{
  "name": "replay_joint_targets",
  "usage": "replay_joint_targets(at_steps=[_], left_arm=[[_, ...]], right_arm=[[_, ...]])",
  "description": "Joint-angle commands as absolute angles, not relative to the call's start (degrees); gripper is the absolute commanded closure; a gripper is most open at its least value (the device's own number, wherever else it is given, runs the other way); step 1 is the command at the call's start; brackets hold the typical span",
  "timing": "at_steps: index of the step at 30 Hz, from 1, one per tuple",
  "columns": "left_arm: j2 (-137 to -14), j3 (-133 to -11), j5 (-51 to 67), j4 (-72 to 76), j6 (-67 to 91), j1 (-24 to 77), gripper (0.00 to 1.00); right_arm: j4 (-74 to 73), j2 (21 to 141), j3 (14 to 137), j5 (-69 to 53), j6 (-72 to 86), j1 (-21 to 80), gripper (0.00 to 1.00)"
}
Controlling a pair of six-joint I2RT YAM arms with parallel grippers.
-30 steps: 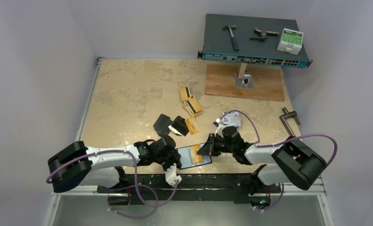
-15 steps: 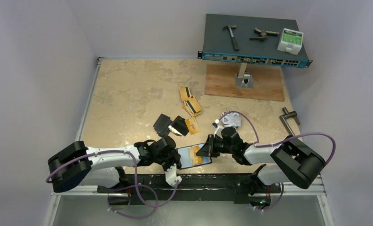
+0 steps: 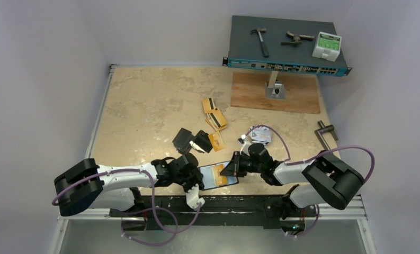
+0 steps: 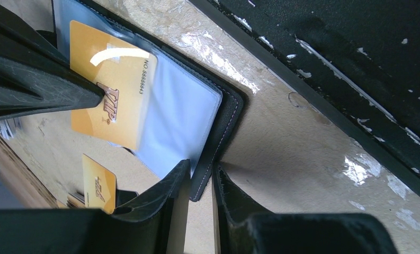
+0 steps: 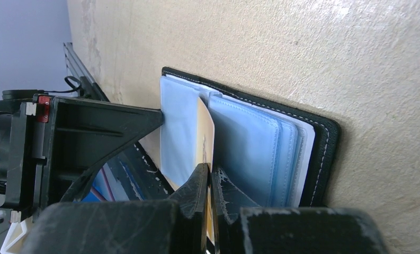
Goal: Put the credit cards into the card holder
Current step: Insert the credit card into the card holder.
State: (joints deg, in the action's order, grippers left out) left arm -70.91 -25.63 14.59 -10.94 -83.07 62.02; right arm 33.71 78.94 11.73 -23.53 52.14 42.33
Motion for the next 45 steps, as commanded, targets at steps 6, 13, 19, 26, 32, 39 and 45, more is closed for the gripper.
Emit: replay_joint_targets(at_steps=[6,13,19,26,32,39,45], left_arm=[[-72.06,-26.90,16.13,-11.18,-82.79,62.75,0.81],[-71.76,-26.60,16.22,-11.13,-82.51,62.75,0.81],[-71.75,-26.87,16.17,-11.12,-82.39,62.80,0.82],[-71.79,-26.99,16.18,-11.37,-81.94,62.75,0.82],[-71.94,-27.23,15.95,-11.47,-81.27,62.76,0.82],[-72.18,-27.42,15.91,-10.62,-80.92,62.76,0.82],[-72.20,-27.13,15.89,-9.76,-80.86,62.77,0.83]], right_arm=[[34.32,86.14,13.93,-24.34,49.71,43.27,1.00],[31.11,85.36,14.66,-24.07,47.22,43.21,1.00],[30.38,85.69,13.66,-25.53,46.60,43.21,1.00],[18.84,80.22,15.99,-21.88,43.97,43.35,0.54],[9.27,74.01,18.94,-16.93,42.28,43.88,0.44],[6.84,75.16,22.46,-13.28,42.76,49.02,0.45],[7.73,76.73,24.01,-12.94,43.64,51.91,0.48]])
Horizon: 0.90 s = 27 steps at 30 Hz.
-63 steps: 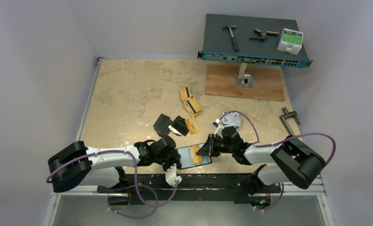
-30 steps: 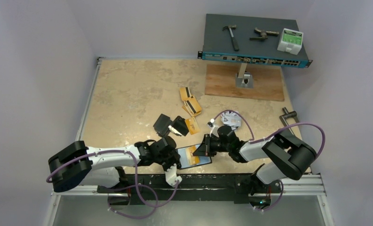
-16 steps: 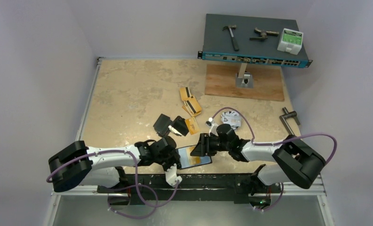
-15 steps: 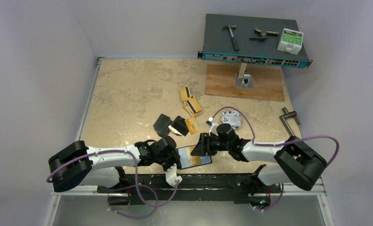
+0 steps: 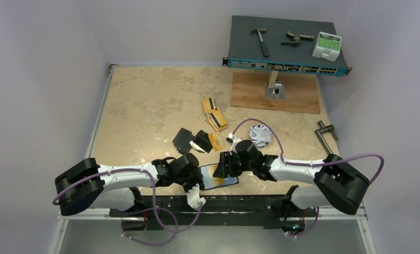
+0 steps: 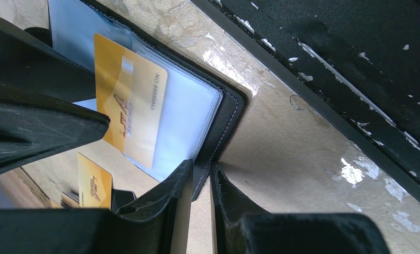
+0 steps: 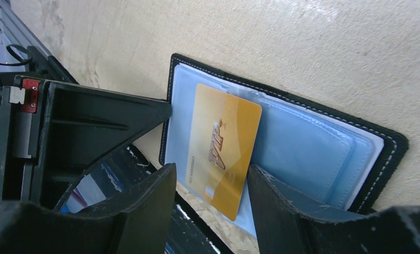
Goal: Put the credit cards into the card holder
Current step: Insert the credit card into the card holder.
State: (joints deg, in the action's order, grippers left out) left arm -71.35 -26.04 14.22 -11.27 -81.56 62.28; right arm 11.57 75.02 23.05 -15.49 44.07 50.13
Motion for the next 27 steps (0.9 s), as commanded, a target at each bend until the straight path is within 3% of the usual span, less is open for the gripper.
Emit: replay_joint_targets(at_steps=[1,27], left_arm=[[-72.17,-27.08,15.97,-9.61,-80.85,62.78,0.83],[-71.33,-26.13,15.26,-5.54,-78.57,62.84,0.84]], right_arm=[[8.12,76.93,24.26,-13.04,43.83,52.32,0.48],[9.93,83.37,31.14,-15.77,41.43,59.74,0.45]])
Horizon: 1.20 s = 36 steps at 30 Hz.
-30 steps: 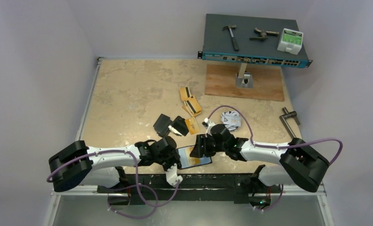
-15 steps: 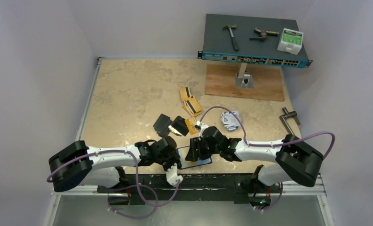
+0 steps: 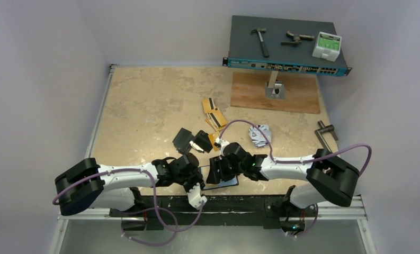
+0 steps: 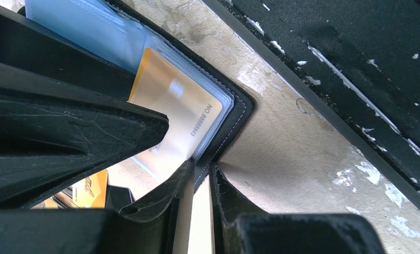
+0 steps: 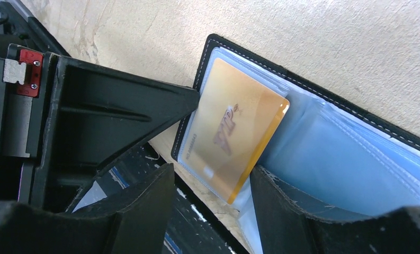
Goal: Put the credit cards into the card holder
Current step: Insert the credit card into the card holder.
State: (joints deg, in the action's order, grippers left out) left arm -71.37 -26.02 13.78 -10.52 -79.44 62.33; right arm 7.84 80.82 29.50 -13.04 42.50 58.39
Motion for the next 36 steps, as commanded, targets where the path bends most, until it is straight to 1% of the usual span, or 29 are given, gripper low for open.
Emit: replay_joint_targets(at_steps=[1,8,12,16,20,25,26,27,30,33,34,36], left_arm=[[-71.34,-26.05,15.29,-5.31,-78.50,62.84,0.85],[-71.31,-25.94,15.34,-4.72,-78.43,62.84,0.85],[-70.71,-25.79,14.93,-5.75,-78.37,62.86,0.85],[-70.20,-25.16,14.16,-6.56,-78.79,62.80,0.83],[-69.56,-25.29,12.69,-8.08,-78.92,62.75,0.74],[-69.24,-28.69,10.49,-12.20,-77.25,62.09,0.65],[-69.28,-30.39,10.06,-14.06,-76.27,61.73,0.64],[-69.48,-32.66,9.68,-16.48,-74.92,61.18,0.64],[-70.65,-40.92,8.50,-26.74,-69.98,58.71,0.63],[-73.20,-49.87,6.52,-35.86,-64.82,56.21,0.62],[-75.07,-53.63,6.24,-40.28,-62.48,55.11,0.62],[-80.43,-63.26,6.04,-50.15,-56.49,52.75,0.62]], right_arm=[[10.17,83.69,31.30,-15.89,41.28,59.84,0.45],[13.68,83.44,30.42,-19.07,41.90,59.73,0.45],[10.76,77.36,28.48,-17.25,42.46,57.05,0.44],[5.97,69.40,26.68,-17.77,41.69,49.98,0.41],[-0.56,63.03,28.64,-15.80,39.62,45.81,0.35],[-3.87,61.60,29.50,-14.41,39.81,41.81,0.35],[-5.11,60.76,29.37,-11.76,40.42,40.60,0.34],[-6.20,60.21,29.47,-11.04,40.64,37.32,0.33],[-7.68,59.14,30.91,-11.57,40.09,29.21,0.32],[-12.32,60.28,35.16,-7.75,38.18,25.47,0.29],[-13.97,60.96,36.50,-6.28,37.95,24.42,0.28],[-16.08,61.61,38.27,-3.30,37.80,22.41,0.22]])
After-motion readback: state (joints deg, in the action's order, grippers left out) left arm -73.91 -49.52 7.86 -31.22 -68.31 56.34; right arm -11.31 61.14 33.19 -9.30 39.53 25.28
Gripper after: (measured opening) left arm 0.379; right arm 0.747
